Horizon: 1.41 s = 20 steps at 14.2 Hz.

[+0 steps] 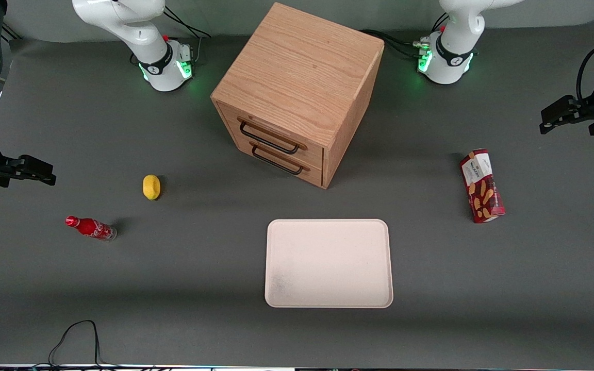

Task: Place red cookie box on tray
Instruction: 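Move the left gripper down toward the upright red shortbread box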

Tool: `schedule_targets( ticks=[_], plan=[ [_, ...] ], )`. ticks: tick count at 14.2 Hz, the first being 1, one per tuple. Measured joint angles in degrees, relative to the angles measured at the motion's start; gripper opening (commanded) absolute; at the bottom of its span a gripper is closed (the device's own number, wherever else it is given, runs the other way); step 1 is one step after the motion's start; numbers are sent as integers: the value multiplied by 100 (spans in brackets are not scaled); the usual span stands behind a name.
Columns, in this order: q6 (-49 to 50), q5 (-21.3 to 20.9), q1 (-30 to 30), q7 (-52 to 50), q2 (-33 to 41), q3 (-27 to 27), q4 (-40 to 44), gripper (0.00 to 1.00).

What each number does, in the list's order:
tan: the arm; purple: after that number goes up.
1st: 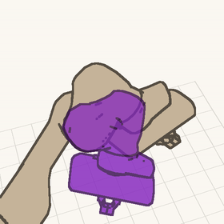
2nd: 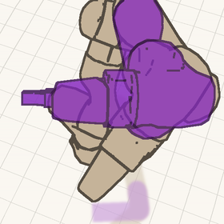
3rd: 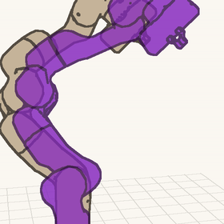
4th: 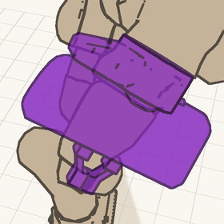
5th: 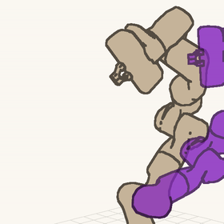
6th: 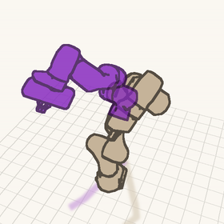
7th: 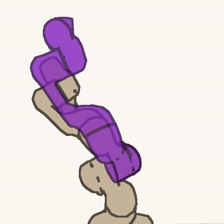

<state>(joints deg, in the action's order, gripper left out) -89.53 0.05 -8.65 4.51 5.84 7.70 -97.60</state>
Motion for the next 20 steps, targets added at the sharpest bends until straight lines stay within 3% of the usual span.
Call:
schedule_targets(
  ticks=[7,15,20],
  plan=[
    [-312,-10,-9,5,-281,-24,-168,100],
    [-2190,-36,-106,5,-1433,-94,-884,100],
    [-3894,-106,-148,6,-1742,-142,-2020,100]
  ],
)
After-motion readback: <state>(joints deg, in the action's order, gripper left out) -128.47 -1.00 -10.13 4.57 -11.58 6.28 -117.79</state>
